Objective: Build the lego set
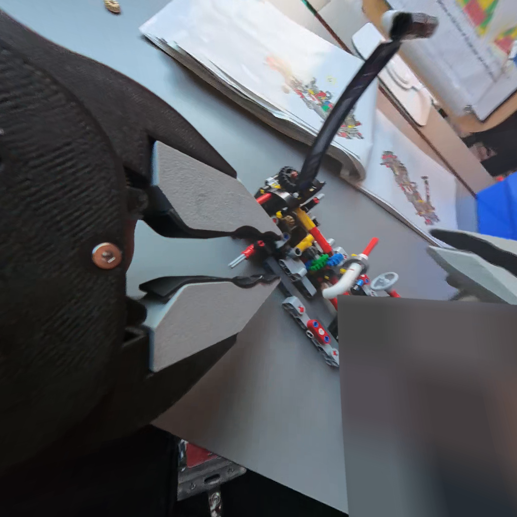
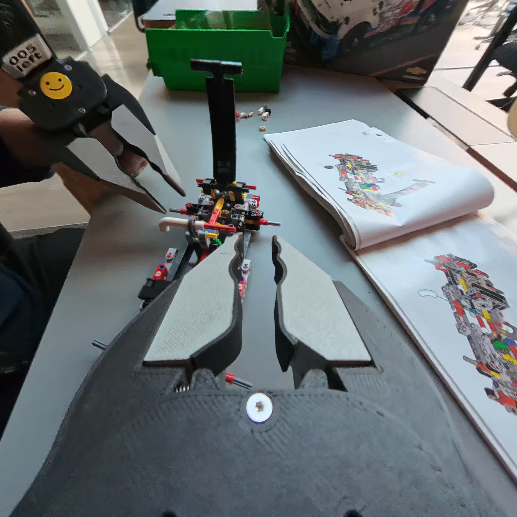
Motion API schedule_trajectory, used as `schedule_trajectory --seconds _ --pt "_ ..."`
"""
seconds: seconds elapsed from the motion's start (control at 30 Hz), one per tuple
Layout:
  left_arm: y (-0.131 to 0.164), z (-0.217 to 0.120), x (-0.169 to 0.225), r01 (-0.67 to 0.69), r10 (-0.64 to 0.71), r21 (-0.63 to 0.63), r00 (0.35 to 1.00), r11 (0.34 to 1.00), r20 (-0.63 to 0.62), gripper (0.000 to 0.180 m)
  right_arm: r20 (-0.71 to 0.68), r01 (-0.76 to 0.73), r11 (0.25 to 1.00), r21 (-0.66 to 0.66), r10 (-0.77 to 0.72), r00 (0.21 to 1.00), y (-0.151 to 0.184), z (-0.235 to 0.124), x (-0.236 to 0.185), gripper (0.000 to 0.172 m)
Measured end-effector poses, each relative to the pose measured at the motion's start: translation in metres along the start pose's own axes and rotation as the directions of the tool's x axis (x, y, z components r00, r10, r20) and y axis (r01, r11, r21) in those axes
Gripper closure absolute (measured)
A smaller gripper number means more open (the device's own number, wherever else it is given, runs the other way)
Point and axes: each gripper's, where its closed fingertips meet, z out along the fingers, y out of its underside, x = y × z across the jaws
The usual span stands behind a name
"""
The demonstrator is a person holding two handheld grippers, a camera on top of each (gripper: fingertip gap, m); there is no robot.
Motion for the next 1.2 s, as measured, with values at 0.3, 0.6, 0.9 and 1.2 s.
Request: schedule_trajectory --seconds 0.3,0.6,0.9,1.2 --pt "-0.023 0.014 0.001 -0.101 0.103 0.039 0.992 0.994 -0.069 0.153 -0.162 0.005 0.972 -0.236 -0.044 0.986 0.012 0.006 -0.058 0.167" --pt "-0.033 0.032 -0.002 -0.007 0.008 0.009 0.991 1.0 -0.136 0.162 -0.248 -0.181 0.972 -0.152 0.14 0.959 0.011 0.002 -0.068 0.164" --pt "-0.03 0.048 0.003 -0.057 0.06 0.02 0.978 0.998 -0.201 0.164 -0.312 -0.113 0.954 -0.279 0.022 0.95 0.022 0.03 -0.057 0.165" --pt "-0.041 0.045 0.004 0.005 0.037 0.142 0.956 0.99 -0.29 0.171 -0.268 -0.019 0.939 -0.343 -0.079 0.96 0.028 0.032 -0.044 0.166"
